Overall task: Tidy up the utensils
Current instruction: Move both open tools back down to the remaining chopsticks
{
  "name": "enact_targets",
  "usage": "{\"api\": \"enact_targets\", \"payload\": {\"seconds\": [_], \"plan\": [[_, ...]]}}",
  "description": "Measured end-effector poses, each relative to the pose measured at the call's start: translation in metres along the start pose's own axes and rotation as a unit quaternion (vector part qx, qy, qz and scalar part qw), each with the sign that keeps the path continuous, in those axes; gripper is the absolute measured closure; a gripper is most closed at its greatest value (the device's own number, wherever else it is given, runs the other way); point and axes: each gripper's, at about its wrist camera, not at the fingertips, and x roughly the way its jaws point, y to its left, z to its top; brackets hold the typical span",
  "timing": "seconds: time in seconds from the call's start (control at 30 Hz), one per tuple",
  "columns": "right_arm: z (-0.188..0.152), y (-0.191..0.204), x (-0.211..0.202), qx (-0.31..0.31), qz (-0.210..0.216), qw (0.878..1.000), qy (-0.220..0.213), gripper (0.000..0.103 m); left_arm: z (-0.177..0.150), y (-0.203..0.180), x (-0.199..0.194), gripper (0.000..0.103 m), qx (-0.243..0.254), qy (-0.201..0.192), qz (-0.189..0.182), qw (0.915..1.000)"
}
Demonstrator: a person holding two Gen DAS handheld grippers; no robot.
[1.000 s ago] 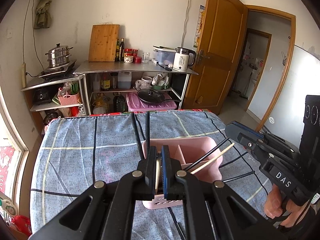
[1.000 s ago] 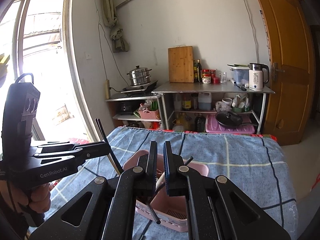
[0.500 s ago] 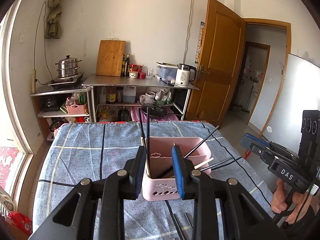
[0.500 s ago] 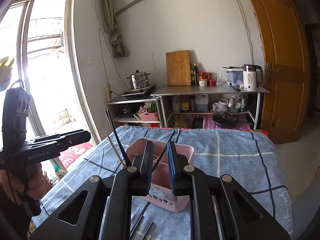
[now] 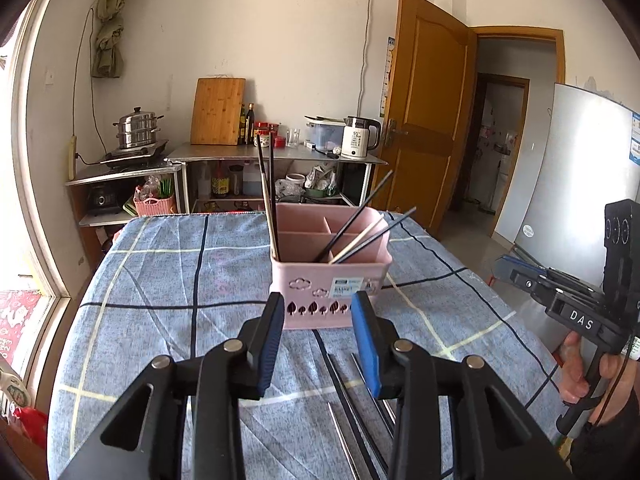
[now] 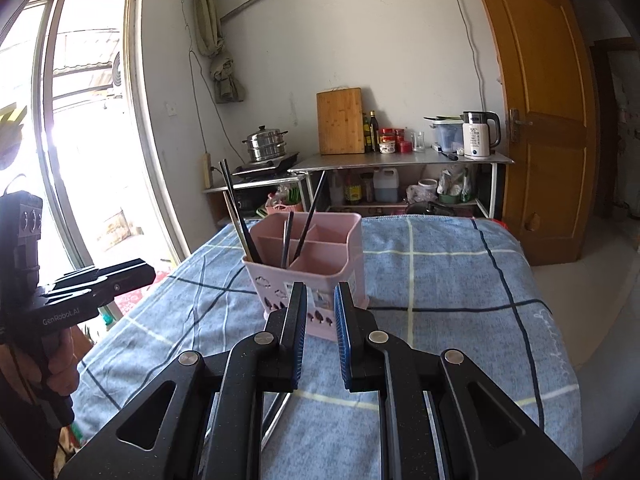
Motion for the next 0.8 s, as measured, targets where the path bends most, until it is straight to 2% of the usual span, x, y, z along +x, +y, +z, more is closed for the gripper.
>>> {"api": "enact_targets", "payload": {"seconds": [0.37, 0.47, 0.8], "plan": [[-0.042, -0.003, -0.009, 0.014, 0.002, 1.000, 0.028, 0.084, -0.049, -0.020, 0.000, 0.061, 0.009, 0.032, 0.000, 0.9994], [-0.048, -0.004, -0.007, 0.013, 0.000, 0.999, 0.032, 0.084, -0.057, -0.020, 0.003, 0.056, 0.007, 0.043, 0.002, 0.9990], [-0.060, -0.004, 0.012, 0.029, 0.013, 0.997, 0.073, 0.084, -0.084, -0.014, 0.030, 0.056, -0.004, 0.101, 0.017, 0.9947]]}}
